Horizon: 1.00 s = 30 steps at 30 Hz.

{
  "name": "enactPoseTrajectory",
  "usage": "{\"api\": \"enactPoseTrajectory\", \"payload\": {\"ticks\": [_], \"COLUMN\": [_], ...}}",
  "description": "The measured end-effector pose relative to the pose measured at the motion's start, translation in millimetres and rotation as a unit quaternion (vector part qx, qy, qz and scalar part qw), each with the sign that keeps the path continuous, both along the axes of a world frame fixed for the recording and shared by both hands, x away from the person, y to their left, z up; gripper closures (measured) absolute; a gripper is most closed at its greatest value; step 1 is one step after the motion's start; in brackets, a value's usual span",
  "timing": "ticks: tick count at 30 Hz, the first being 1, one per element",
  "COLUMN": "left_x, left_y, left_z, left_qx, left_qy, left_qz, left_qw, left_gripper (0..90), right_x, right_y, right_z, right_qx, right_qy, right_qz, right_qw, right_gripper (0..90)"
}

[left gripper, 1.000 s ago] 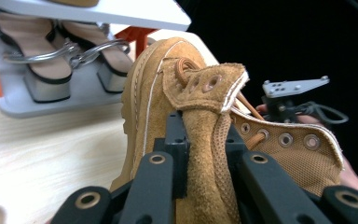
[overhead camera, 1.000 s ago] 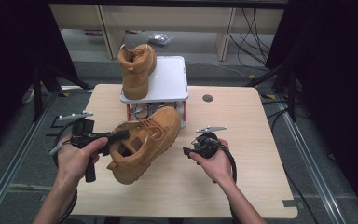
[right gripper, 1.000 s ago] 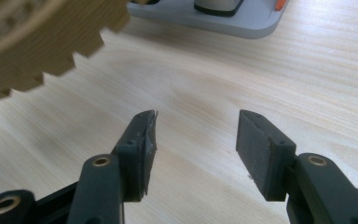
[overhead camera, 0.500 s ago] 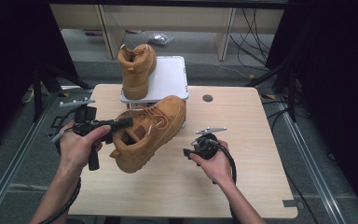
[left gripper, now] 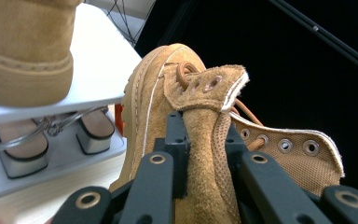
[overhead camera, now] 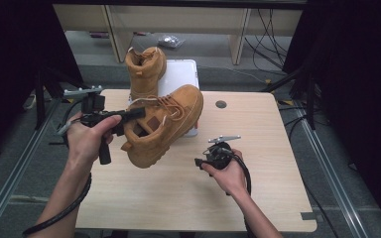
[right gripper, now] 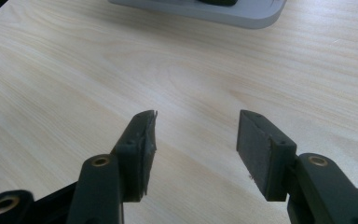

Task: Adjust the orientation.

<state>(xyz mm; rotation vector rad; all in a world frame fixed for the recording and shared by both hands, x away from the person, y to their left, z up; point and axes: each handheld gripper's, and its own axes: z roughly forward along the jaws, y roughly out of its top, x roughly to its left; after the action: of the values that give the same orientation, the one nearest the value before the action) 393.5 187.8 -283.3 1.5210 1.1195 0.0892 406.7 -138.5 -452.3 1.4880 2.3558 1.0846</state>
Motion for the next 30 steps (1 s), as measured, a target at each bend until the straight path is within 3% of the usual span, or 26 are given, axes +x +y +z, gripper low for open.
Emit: {"api": "enactPoseTrajectory", "payload": {"ticks": [4, 6, 7, 20, 22, 23, 30], "left_x": [8.2, 12.7, 14.1, 37.5, 41.8, 43.2, 54.9], "left_y": [-4.4, -6.0, -6.3, -13.1, -14.2, -14.5, -18.9], "left_z": [4.3, 6.1, 6.8, 16.1, 17.3, 17.6, 21.7], "left_qx": [0.002, 0.0, -0.002, -0.008, -0.014, -0.013, -0.015], "left_qy": [-0.005, -0.007, -0.007, -0.013, -0.011, -0.012, -0.012], "left_qz": [0.002, 0.004, 0.006, 0.017, 0.021, 0.02, 0.032], "left_qw": [1.0, 1.0, 1.0, 0.9997, 0.9996, 0.9996, 0.9993], "left_gripper": [79.4, 79.4, 79.4, 79.4, 79.4, 79.4, 79.4], "right_x": [0.1, -3.6, -0.8, 1.9, 0.2, 2.4, 1.6], "right_y": [-1.6, 0.1, -2.0, -4.5, -3.1, -5.5, -9.2], "right_z": [0.8, 3.5, 1.0, 1.4, 2.6, 1.6, 0.0], "right_qx": [-0.002, 0.008, 0.005, -0.004, 0.007, 0.002, 0.005], "right_qy": [0.001, 0.029, 0.004, -0.006, 0.015, 0.004, 0.006], "right_qz": [0.0, -0.021, -0.007, 0.005, -0.012, -0.005, -0.01], "right_qw": [1.0, 0.9993, 1.0, 1.0, 0.9998, 1.0, 0.9999], "right_gripper": [47.7, 47.7, 47.7, 47.7, 47.7, 47.7, 47.7]}}
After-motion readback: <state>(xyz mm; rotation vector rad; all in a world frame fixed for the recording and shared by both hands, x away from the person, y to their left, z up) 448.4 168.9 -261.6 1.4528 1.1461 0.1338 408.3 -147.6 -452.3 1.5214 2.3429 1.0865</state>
